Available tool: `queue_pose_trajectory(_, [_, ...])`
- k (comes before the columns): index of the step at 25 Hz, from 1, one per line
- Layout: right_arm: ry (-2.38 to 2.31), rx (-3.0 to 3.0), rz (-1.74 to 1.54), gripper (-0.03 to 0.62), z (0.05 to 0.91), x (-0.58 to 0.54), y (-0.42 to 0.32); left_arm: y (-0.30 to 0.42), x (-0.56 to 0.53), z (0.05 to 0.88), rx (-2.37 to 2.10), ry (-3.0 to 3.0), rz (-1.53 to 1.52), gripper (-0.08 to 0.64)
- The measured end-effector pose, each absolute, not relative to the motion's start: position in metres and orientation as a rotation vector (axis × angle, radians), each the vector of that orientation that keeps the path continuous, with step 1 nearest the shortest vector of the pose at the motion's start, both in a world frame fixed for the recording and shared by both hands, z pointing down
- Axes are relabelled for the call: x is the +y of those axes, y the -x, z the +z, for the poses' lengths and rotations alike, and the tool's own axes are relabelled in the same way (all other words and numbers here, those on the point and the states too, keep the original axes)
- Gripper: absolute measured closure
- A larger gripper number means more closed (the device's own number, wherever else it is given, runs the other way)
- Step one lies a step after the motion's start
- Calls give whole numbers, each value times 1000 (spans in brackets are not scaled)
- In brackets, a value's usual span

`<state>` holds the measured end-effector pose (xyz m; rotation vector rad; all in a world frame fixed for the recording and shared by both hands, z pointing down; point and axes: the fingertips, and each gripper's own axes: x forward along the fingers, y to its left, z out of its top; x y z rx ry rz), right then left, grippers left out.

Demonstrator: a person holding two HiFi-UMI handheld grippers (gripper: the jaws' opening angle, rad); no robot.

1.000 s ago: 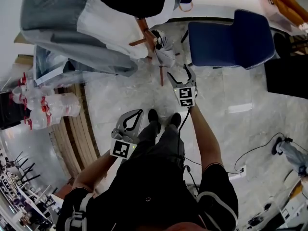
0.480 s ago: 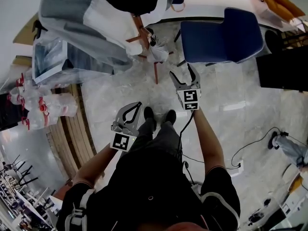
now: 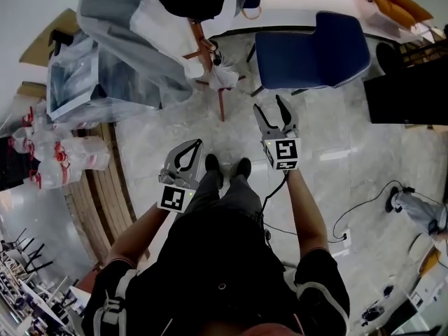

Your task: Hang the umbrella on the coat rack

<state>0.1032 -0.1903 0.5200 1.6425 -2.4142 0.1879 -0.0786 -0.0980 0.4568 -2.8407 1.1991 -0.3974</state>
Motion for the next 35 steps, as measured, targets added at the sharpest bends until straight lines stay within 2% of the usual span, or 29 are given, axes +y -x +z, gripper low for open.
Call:
queue_pose_trajectory(2, [-1663, -2425, 159, 327, 502, -182, -105, 79, -98, 449, 1229, 2848, -360, 558])
queue_pose_trajectory(11, [-1759, -2378, 51, 533, 438, -146, -117, 78, -99, 423, 1238, 2845, -313, 558])
queue_pose_trajectory(15, [-1792, -2355, 39, 588, 421, -132, -119, 82, -101, 413, 1263, 2842, -289, 558])
queue_pose_trajectory(28, [-1866, -2317, 28, 589, 374, -94, -126, 94, -108, 380, 1346, 2795, -220, 558])
queue_pose_trajectory(35, [-1884, -2298, 43, 589, 365, -75, -123, 114, -108, 377, 1410, 2767, -282, 558])
